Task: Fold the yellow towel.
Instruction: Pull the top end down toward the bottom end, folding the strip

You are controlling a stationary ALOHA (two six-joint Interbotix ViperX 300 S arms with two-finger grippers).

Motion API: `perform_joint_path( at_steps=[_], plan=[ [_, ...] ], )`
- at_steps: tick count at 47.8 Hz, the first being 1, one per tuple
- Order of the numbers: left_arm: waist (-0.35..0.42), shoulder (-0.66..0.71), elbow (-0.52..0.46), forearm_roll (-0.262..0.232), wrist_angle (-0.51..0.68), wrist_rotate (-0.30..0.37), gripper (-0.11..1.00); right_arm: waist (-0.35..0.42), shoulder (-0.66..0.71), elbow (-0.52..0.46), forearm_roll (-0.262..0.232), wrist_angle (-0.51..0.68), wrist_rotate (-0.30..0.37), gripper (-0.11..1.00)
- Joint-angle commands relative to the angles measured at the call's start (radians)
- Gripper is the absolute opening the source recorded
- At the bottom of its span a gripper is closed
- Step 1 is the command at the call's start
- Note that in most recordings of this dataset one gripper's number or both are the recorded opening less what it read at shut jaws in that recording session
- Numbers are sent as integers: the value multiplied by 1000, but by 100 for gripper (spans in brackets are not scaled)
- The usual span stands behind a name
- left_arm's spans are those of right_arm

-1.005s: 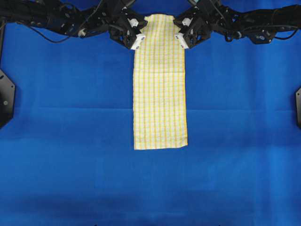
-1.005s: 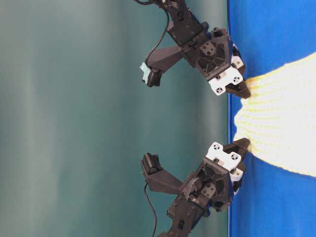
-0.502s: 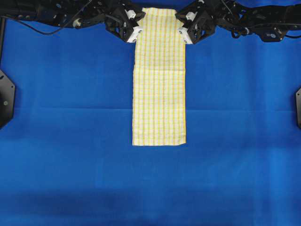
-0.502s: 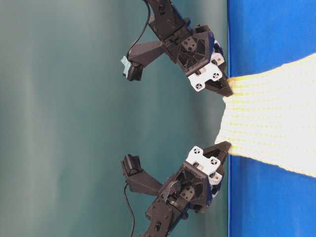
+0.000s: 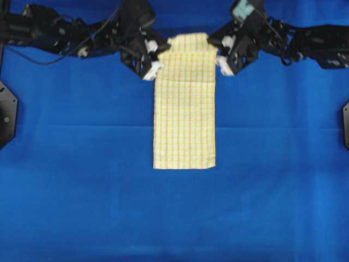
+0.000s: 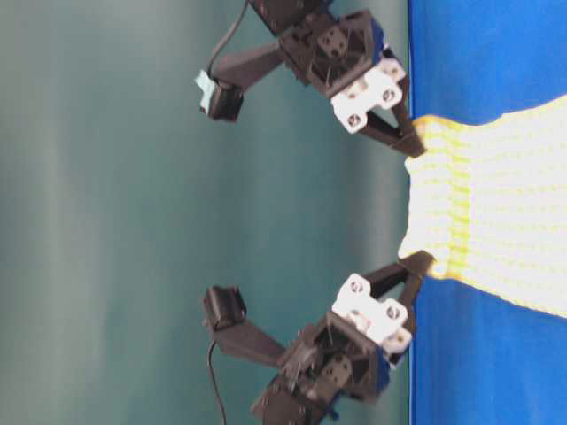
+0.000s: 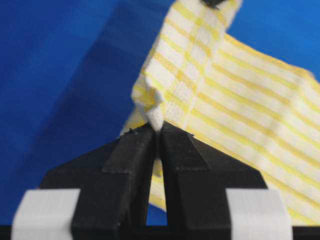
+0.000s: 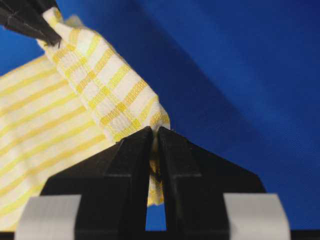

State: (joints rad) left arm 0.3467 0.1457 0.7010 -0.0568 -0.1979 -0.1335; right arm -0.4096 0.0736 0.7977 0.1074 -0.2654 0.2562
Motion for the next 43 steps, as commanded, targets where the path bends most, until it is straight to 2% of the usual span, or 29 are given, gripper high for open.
perform_joint_path(
  at_steps=[1, 11, 18, 29, 43],
  plan=[
    [-43, -58, 28, -5, -20, -23, 2, 41, -49, 11, 15, -8, 0, 5],
    [-179, -133, 118, -5, -75, -118, 2, 153, -78, 55, 81, -9, 0, 5],
    [-273, -167, 152, -5, -83, -160, 2, 238, -80, 64, 115, -9, 0, 5],
    [-382, -158, 160, -6, -146, -164, 2, 336, -80, 74, 150, -5, 0, 5],
    [-453, -120, 158, -6, -199, -164, 2, 410, -80, 77, 169, -5, 2, 5]
  ],
)
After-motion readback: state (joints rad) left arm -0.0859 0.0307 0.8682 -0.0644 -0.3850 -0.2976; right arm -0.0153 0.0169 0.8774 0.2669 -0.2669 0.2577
